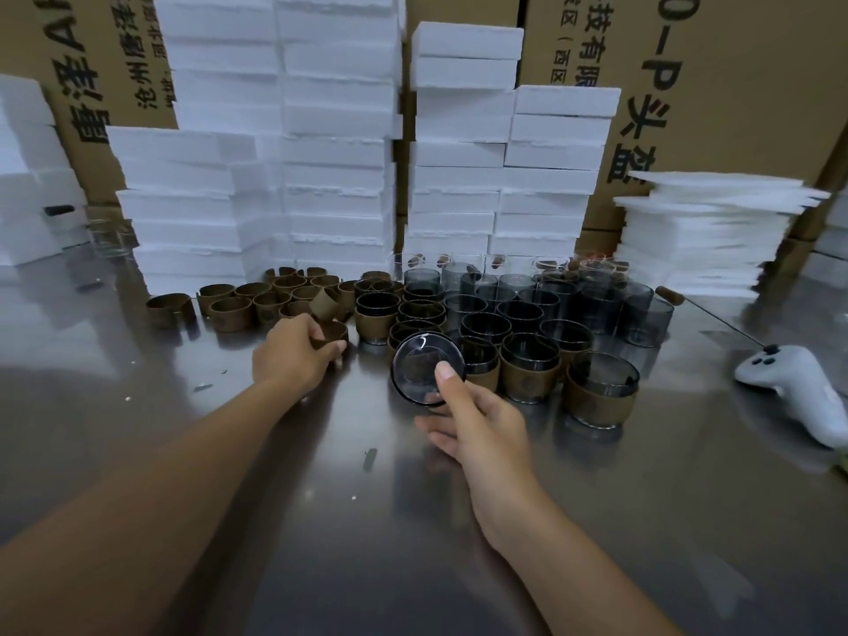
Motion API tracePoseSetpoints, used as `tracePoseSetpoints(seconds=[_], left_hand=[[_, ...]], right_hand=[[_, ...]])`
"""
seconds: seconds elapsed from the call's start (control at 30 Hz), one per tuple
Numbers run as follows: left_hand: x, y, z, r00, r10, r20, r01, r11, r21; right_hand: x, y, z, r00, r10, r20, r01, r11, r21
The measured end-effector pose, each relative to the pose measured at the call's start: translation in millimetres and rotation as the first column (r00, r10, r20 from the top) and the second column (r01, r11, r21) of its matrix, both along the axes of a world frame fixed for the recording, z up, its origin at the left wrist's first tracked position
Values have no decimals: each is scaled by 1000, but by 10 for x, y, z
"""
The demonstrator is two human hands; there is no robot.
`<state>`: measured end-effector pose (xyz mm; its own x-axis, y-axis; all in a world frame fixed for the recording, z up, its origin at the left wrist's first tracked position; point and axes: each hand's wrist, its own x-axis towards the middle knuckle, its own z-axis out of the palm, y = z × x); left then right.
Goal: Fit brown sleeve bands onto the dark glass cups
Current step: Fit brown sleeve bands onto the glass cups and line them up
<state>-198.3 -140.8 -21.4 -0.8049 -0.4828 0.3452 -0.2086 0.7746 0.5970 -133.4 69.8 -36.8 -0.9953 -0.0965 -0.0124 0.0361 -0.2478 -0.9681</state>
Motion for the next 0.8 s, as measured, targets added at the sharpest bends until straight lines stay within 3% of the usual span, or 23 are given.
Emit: tracePoseSetpoints(seconds=[0.37, 0.5, 0.63, 0.8], left_hand=[[637, 110, 84, 946, -49, -321, 173, 914, 368], [874, 262, 150, 890, -61, -452, 304, 818, 489], [1047, 448, 245, 822, -216, -526, 493, 733, 469], [1144, 618, 292, 778, -315, -544, 587, 672, 451]], right_hand=[[78, -4, 104, 999, -37, -10, 37, 999, 9], [91, 4, 116, 999, -44, -16, 44, 999, 16], [108, 4, 124, 999, -38, -24, 38, 999, 23], [113, 5, 146, 999, -38, -12, 38, 999, 18]])
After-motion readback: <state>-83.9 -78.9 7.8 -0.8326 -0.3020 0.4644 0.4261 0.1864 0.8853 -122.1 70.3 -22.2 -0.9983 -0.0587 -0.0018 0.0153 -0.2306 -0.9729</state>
